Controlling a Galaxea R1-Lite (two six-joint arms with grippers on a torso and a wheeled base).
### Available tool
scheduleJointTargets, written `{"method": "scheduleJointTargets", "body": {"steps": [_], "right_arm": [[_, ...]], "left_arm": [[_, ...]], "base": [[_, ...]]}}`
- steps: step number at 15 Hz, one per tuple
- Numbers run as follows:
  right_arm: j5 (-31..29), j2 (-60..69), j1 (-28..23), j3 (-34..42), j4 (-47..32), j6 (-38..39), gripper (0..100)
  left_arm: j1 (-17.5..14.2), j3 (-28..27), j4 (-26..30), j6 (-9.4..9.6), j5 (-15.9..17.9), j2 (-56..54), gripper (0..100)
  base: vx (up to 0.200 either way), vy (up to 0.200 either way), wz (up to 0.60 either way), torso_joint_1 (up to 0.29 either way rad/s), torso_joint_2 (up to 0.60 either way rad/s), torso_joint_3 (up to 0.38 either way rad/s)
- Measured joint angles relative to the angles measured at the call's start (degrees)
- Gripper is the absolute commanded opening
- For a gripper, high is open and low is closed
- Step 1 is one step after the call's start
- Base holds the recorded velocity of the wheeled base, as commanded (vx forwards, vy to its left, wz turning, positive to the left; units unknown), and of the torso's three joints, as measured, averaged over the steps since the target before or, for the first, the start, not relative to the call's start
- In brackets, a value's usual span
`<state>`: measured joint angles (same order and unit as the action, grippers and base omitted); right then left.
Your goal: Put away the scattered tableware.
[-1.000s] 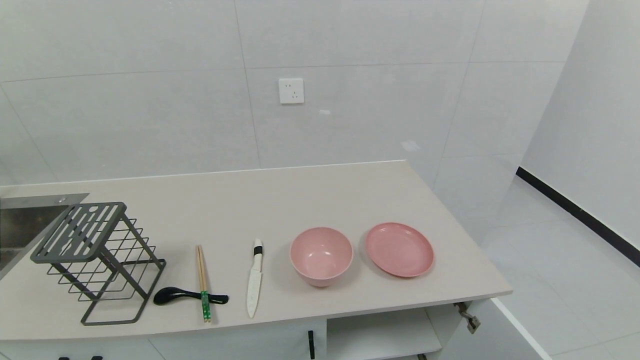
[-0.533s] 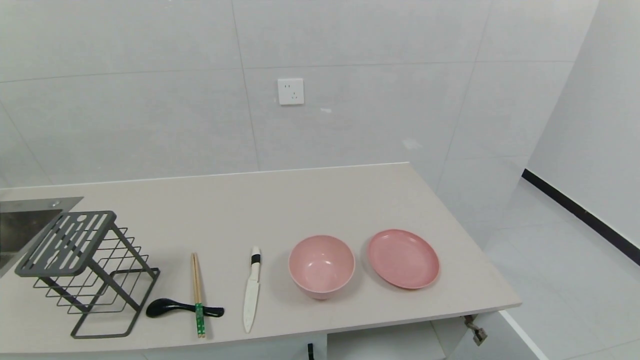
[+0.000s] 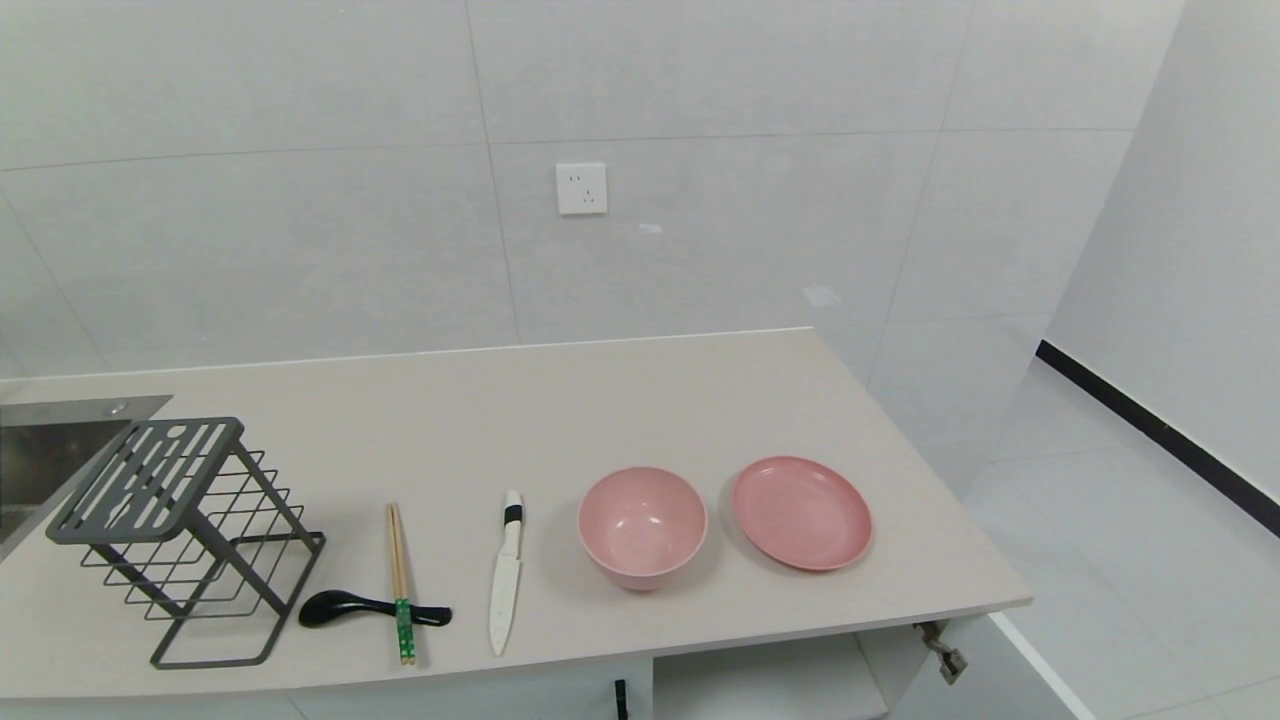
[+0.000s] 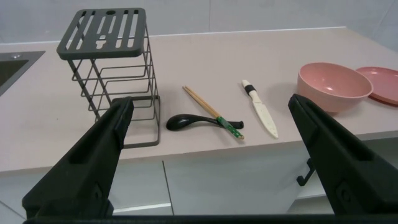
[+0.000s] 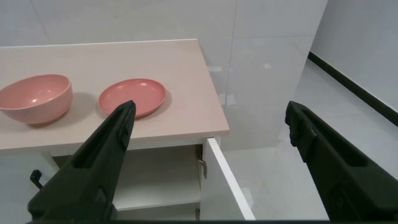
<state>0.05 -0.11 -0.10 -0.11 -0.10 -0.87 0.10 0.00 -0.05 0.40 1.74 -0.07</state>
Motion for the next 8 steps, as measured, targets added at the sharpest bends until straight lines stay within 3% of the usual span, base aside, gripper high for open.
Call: {"method": "scheduleJointTargets", "body": {"steps": [5, 8], "right_arm": [[0.5, 0.0, 0.0, 0.0, 1.0, -0.6, 100], [1.3, 0.0, 0.0, 0.1, 12.0, -1.2, 100]], "left_arm": [[0.0, 0.0, 0.0, -0.07, 0.1, 0.0, 100], [-0.1, 0.0, 0.0, 0.20, 0.2, 0.0, 100]], "base": [[0.000, 0.000, 0.00, 0.000, 0.00, 0.000], [0.000, 0.000, 0.00, 0.000, 0.00, 0.000]]}}
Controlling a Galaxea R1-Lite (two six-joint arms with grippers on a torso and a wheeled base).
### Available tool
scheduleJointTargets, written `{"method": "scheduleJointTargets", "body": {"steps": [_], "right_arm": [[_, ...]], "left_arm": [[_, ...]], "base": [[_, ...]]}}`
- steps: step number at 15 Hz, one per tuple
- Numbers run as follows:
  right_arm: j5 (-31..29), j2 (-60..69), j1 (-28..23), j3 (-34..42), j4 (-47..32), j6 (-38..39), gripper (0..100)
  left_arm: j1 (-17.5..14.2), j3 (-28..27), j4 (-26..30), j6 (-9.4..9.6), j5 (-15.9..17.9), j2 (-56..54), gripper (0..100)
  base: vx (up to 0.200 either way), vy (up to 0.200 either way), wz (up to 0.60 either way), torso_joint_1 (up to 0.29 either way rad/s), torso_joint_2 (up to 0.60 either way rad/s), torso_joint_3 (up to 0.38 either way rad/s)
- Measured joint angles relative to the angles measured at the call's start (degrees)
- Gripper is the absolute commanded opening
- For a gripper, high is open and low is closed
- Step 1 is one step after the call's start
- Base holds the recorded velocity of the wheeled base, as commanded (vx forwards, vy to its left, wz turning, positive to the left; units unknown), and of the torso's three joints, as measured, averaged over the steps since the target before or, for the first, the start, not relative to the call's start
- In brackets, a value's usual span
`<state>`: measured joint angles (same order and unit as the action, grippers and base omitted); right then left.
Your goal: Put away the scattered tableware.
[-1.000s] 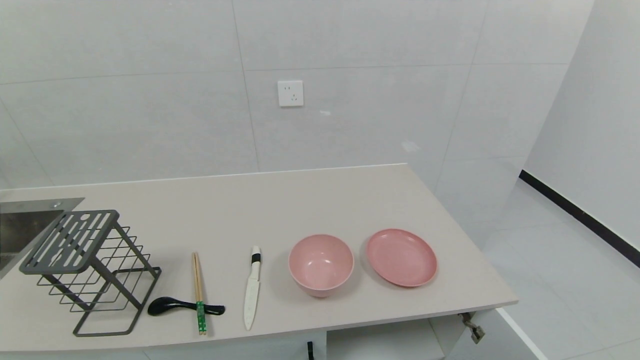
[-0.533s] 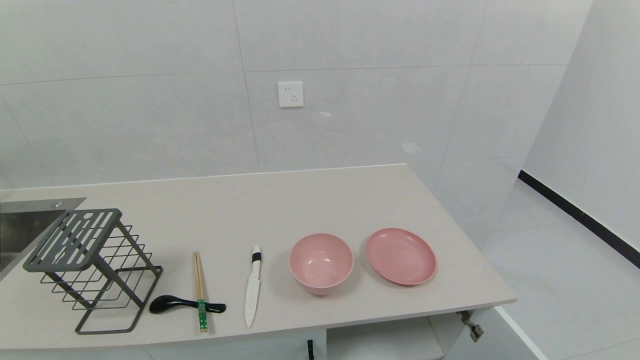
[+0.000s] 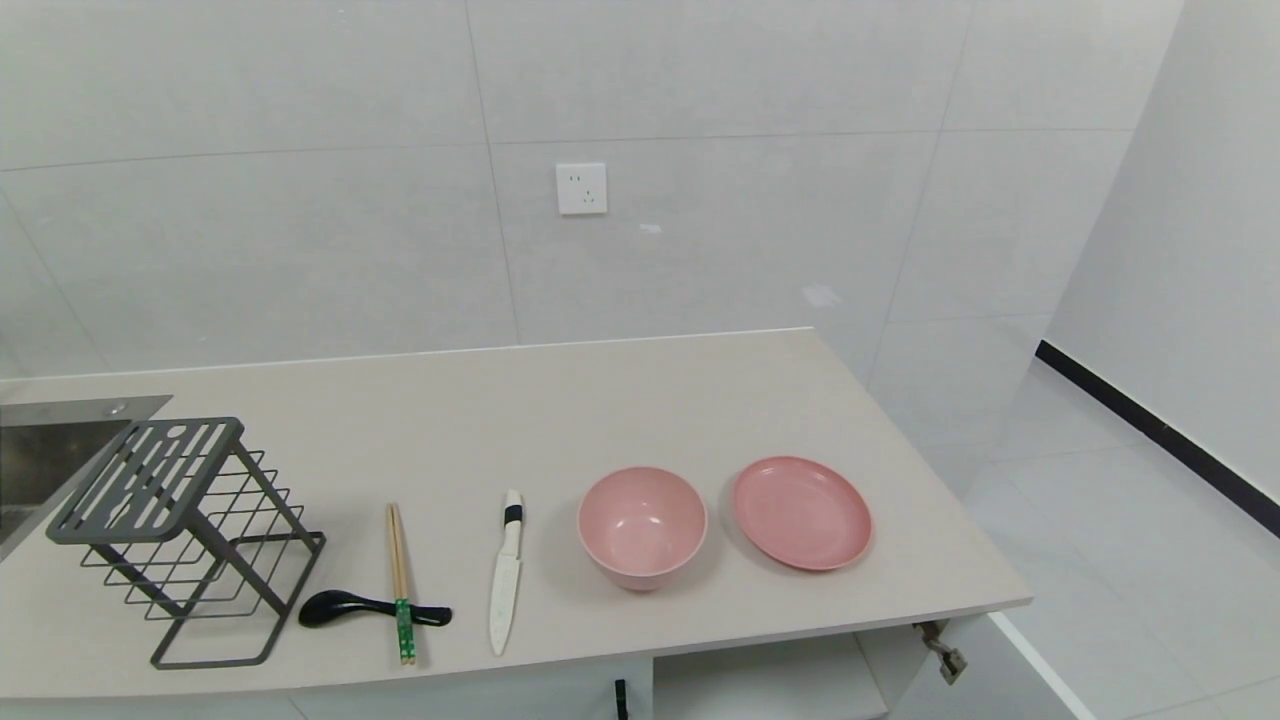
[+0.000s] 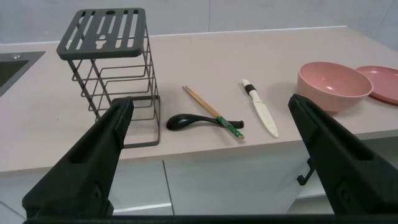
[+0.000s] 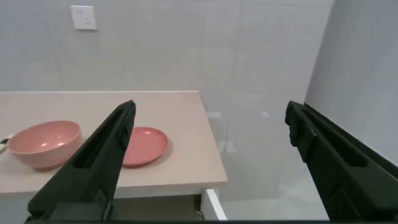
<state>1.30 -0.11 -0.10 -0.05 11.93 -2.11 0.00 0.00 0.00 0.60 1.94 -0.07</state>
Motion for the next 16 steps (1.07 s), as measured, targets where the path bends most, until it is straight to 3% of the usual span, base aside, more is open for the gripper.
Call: {"method": "scheduleJointTargets", "body": {"steps": [2, 5, 7, 12, 16], "right_arm": [[4.1, -0.2, -0.1, -0.1, -1.8, -0.6, 100], [16.9, -3.3, -1.1, -0.6, -8.1, -3.3, 100], [21.0, -7.7, -1.3, -1.2, -11.3, -6.2, 100], [23.7, -25.0, 0.5, -6.4, -8.5, -7.9, 100], [24.0, -45.1, 3.3, -5.4, 3.7, -9.8, 100]], "left_arm": [[0.0, 0.0, 0.0, 0.06, 0.0, 0.0, 100], [0.0, 0.0, 0.0, 0.29, 0.0, 0.0, 100], [0.0, 0.0, 0.0, 0.35, 0.0, 0.0, 100], [0.0, 0.0, 0.0, 0.38, 0.1, 0.0, 100], [0.0, 0.0, 0.0, 0.38, 0.1, 0.0, 100]], "base": [[0.000, 0.000, 0.00, 0.000, 0.00, 0.000], [0.000, 0.000, 0.00, 0.000, 0.00, 0.000], [0.000, 0.000, 0.00, 0.000, 0.00, 0.000], [0.000, 0.000, 0.00, 0.000, 0.00, 0.000], [0.000, 0.000, 0.00, 0.000, 0.00, 0.000]]}}
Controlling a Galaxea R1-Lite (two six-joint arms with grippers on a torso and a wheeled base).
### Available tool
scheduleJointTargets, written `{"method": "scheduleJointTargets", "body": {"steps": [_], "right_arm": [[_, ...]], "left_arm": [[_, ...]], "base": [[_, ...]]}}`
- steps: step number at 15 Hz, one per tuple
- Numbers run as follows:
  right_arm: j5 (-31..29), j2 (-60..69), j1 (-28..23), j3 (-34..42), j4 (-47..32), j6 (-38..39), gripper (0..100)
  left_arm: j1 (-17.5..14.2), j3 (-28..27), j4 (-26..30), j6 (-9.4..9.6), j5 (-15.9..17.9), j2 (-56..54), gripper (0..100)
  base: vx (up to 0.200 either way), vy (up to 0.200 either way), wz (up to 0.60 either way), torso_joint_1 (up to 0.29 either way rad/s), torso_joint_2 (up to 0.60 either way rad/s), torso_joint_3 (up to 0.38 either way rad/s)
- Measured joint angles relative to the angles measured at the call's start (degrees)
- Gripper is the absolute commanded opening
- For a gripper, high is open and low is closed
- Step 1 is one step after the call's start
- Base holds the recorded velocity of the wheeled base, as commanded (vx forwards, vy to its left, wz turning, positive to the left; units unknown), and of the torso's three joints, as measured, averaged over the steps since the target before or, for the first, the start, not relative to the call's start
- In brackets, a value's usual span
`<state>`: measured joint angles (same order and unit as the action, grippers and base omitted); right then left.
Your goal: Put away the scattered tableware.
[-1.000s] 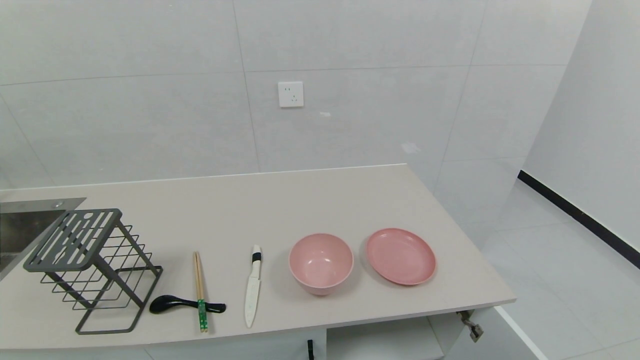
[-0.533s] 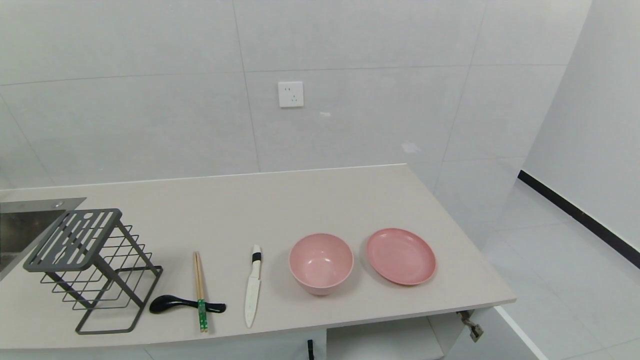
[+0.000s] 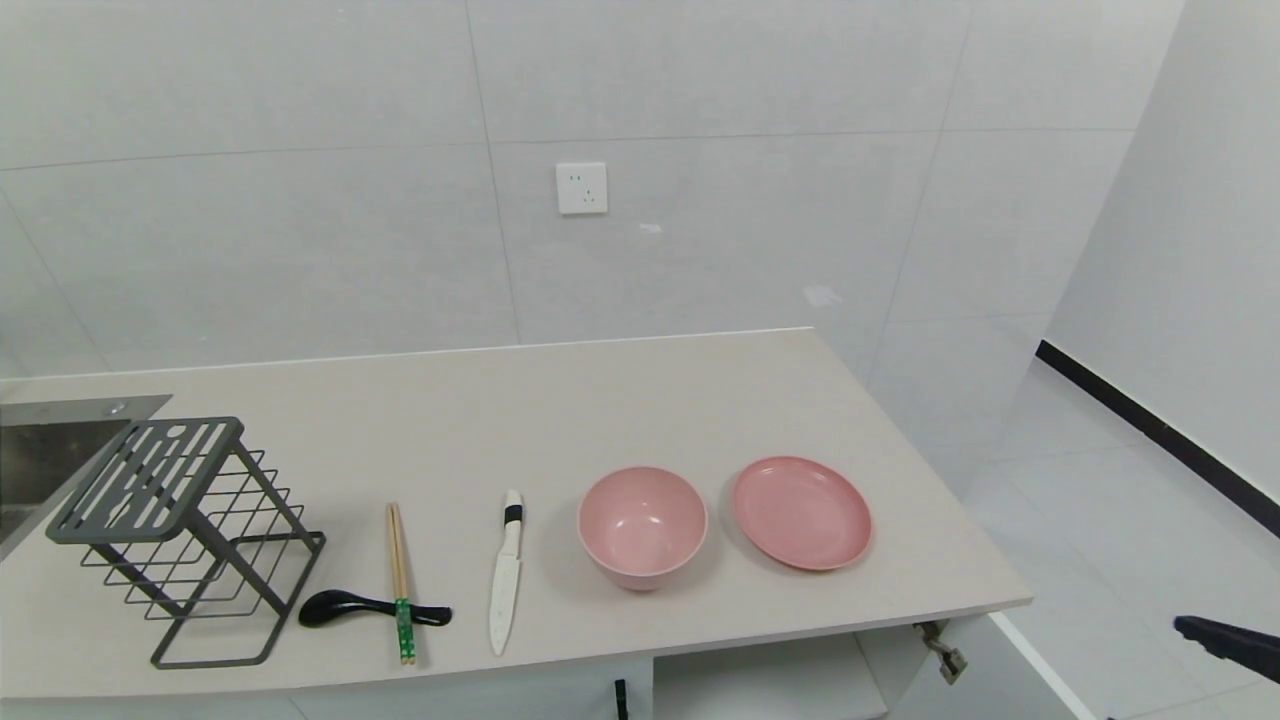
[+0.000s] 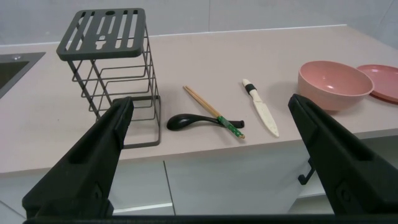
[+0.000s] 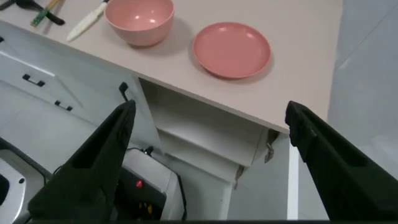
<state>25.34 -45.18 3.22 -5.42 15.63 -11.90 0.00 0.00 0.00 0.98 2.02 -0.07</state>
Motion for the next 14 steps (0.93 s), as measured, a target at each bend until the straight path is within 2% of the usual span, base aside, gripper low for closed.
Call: {"method": "scheduleJointTargets", "body": {"steps": [4, 10, 14], "right_arm": [[0.0, -20.0, 1.2, 3.9, 17.9, -1.6, 100], [-0.1, -37.0, 1.7, 5.4, 29.8, -2.7, 100], [-0.3, -49.8, 1.4, 5.1, 47.4, -2.2, 100]], "left_arm": [[0.0, 0.0, 0.0, 0.00, 0.1, 0.0, 100], [0.0, 0.0, 0.0, -0.05, 0.1, 0.0, 100], [0.1, 0.0, 0.0, -0.07, 0.1, 0.0, 100]], "base": [[0.000, 0.000, 0.00, 0.000, 0.00, 0.000], [0.000, 0.000, 0.00, 0.000, 0.00, 0.000], [0.000, 0.000, 0.00, 0.000, 0.00, 0.000]]}}
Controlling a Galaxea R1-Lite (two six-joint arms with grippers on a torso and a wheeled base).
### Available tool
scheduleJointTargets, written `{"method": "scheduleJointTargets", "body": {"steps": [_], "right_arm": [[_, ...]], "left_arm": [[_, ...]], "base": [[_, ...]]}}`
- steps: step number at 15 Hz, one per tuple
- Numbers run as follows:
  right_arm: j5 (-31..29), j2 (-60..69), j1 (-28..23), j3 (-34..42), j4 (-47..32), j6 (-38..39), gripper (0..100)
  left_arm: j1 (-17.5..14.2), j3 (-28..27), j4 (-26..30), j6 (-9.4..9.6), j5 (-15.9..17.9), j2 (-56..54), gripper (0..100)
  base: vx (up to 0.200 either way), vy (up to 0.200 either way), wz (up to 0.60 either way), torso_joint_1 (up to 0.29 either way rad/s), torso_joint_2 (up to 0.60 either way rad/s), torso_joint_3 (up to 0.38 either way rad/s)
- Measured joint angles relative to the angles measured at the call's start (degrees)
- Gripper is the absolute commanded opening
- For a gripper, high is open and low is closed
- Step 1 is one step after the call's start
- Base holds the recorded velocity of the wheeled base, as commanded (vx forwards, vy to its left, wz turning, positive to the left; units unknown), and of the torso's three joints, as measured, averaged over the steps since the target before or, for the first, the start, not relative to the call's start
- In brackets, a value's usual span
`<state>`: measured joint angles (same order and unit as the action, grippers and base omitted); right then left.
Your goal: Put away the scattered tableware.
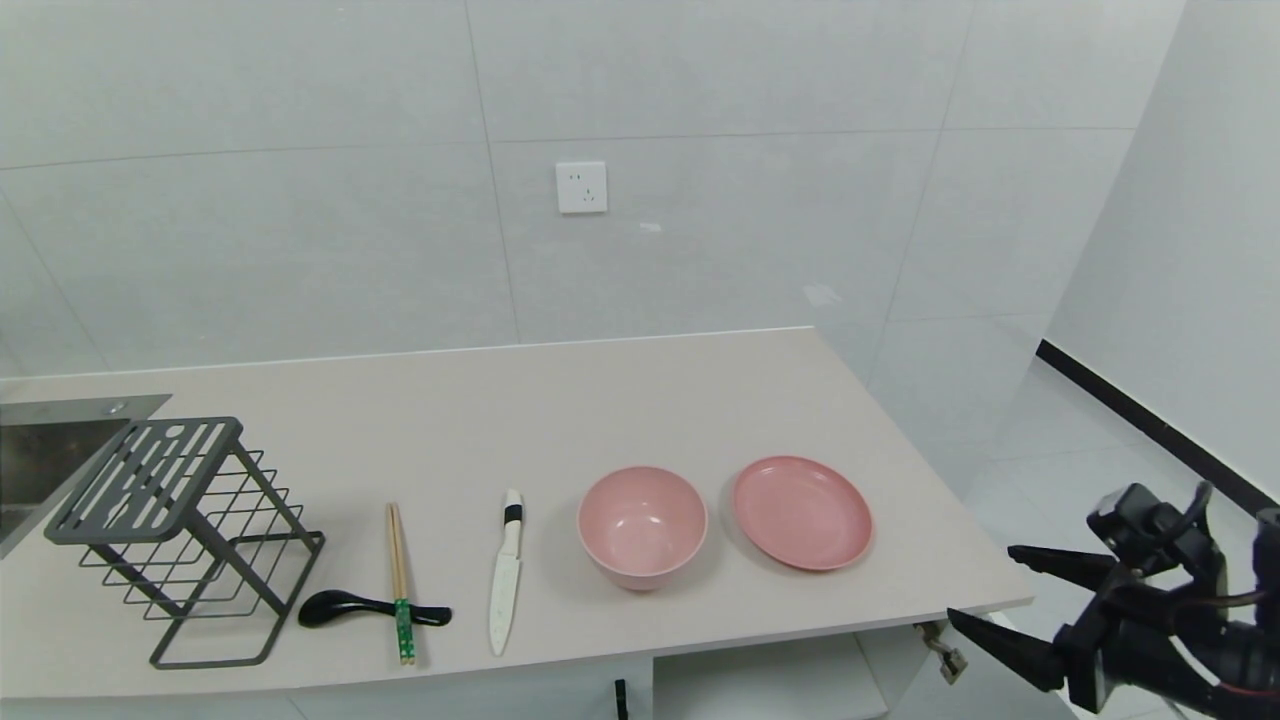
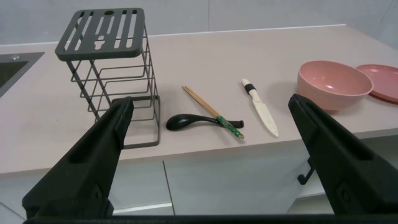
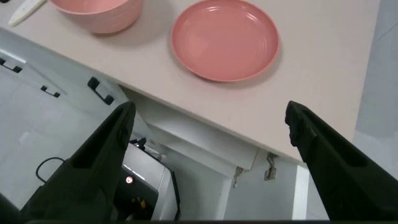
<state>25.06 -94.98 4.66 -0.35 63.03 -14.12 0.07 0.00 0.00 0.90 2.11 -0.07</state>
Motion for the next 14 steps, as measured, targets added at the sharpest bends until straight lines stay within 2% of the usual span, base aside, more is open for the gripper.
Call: {"method": "scheduleJointTargets", "body": {"steps": [3, 14], "right_arm": [[0.0, -8.2, 0.0, -3.1, 4.5, 0.5, 100], [-0.7, -23.7, -0.2, -17.3, 4.9, 2.5, 100]], "left_arm": [[0.0, 0.0, 0.0, 0.00, 0.0, 0.0, 100], [0.0, 0.0, 0.0, -0.12, 0.0, 0.0, 100]], "base": [[0.000, 0.000, 0.00, 0.000, 0.00, 0.000], [0.000, 0.000, 0.00, 0.000, 0.00, 0.000]]}}
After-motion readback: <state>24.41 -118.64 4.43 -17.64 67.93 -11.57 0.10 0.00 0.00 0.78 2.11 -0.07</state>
